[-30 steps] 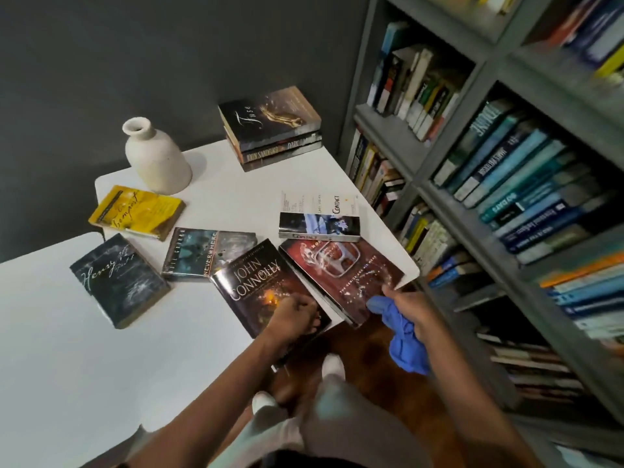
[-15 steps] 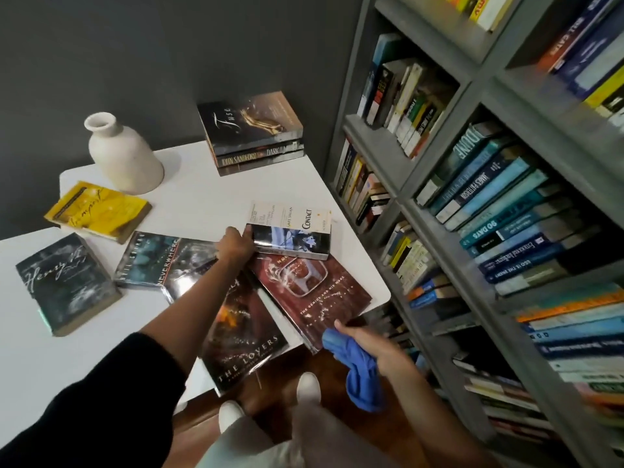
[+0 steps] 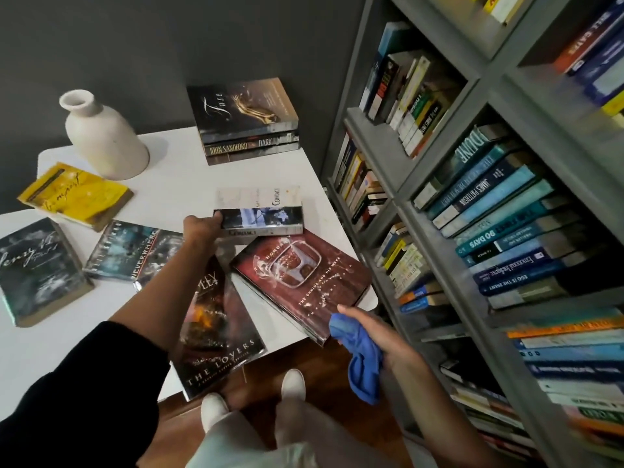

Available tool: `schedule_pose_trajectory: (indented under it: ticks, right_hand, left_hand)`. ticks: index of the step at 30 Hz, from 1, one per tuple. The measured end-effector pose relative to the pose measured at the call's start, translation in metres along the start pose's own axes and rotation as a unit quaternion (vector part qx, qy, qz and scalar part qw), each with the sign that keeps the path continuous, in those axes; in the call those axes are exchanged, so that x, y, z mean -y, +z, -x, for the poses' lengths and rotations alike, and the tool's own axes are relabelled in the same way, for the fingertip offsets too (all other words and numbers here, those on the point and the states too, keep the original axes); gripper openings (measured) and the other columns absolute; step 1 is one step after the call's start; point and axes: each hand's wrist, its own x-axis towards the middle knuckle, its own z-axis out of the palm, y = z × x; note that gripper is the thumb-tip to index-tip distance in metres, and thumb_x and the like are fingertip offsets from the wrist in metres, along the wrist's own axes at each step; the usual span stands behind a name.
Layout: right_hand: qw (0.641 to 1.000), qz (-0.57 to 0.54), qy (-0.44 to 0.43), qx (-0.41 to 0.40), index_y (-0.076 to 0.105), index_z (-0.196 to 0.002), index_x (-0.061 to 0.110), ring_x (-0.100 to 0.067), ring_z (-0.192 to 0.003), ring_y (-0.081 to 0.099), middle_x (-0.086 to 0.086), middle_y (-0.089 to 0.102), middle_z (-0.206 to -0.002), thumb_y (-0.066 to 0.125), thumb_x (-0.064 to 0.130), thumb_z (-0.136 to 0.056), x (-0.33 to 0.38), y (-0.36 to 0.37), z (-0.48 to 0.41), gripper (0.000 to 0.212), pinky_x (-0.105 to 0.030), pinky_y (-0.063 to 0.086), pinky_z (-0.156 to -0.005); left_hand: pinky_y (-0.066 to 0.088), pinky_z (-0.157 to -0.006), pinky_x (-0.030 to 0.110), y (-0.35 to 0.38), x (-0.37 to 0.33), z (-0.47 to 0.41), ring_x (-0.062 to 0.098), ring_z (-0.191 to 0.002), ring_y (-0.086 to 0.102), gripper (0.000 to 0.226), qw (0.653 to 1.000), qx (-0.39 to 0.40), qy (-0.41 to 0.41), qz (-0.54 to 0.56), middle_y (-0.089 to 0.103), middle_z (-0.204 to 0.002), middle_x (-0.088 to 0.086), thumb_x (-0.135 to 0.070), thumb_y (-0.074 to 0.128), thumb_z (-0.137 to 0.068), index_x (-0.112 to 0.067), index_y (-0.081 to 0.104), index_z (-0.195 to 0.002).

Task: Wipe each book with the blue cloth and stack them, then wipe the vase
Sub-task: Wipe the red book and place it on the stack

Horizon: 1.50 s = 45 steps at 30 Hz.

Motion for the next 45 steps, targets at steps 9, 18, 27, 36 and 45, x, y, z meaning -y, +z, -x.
schedule_pose_trajectory:
  ticks: [9,18,27,36,45]
  right_hand:
    - [0.999,-0.049,-0.009,0.007,0.063,-0.083,0.010,-0.013,-0.062,0.061,-0.004,0.063,-0.065,0.067,0.029,-0.079,-0.009,-0.013,-0.003,0.020,-0.025,0.046,-0.070]
    - [0.995,-0.079,-0.054,0.022,0.049,-0.048,0.024,-0.006,-0.046,0.046,0.005,0.044,-0.052,0.077,0.028,-0.066,-0.005,-0.028,0.004,0.034,-0.029,0.034,-0.072]
    - [0.996,-0.079,-0.027,0.025,0.047,-0.045,0.018,-0.010,-0.034,0.043,0.000,0.041,-0.043,0.080,0.026,-0.043,0.057,-0.028,0.023,0.034,-0.019,0.039,-0.037]
    - [0.994,0.046,-0.067,0.072,0.048,-0.051,0.019,-0.010,-0.044,0.041,0.000,0.040,-0.052,0.076,0.025,-0.057,0.120,-0.014,0.011,0.029,-0.021,0.037,-0.049]
    - [0.968,0.110,-0.213,-0.072,0.068,-0.103,0.000,-0.030,-0.084,0.065,-0.022,0.071,-0.095,0.069,0.063,-0.065,0.165,0.013,0.007,0.074,-0.037,0.051,-0.081]
  left_hand:
    - [0.058,-0.076,0.034,-0.007,0.008,-0.012,0.038,-0.105,0.064,0.032,0.998,-0.013,-0.033,-0.049,0.063,-0.119,0.023,-0.025,0.059,-0.096,0.006,0.057,-0.100]
    - [0.030,-0.108,0.047,0.019,-0.006,0.049,0.042,-0.132,0.032,0.053,0.979,-0.044,0.124,-0.156,0.031,-0.143,0.026,-0.031,0.049,-0.101,0.005,0.036,-0.137]
    - [0.056,-0.053,0.024,-0.023,-0.040,0.102,0.018,-0.068,0.074,0.083,0.926,0.375,-0.049,0.018,0.076,-0.076,-0.004,-0.084,0.059,-0.061,-0.021,0.059,-0.114]
    - [0.053,-0.042,0.020,-0.040,-0.020,0.122,0.011,-0.048,0.067,0.033,0.932,0.314,-0.036,0.177,0.071,-0.058,-0.004,-0.043,0.046,-0.096,-0.015,0.061,-0.102]
    - [0.061,-0.066,0.037,-0.074,0.000,0.121,0.028,-0.077,0.074,0.046,0.913,0.274,-0.038,0.300,0.075,-0.097,0.015,-0.044,0.048,-0.093,-0.008,0.062,-0.118]
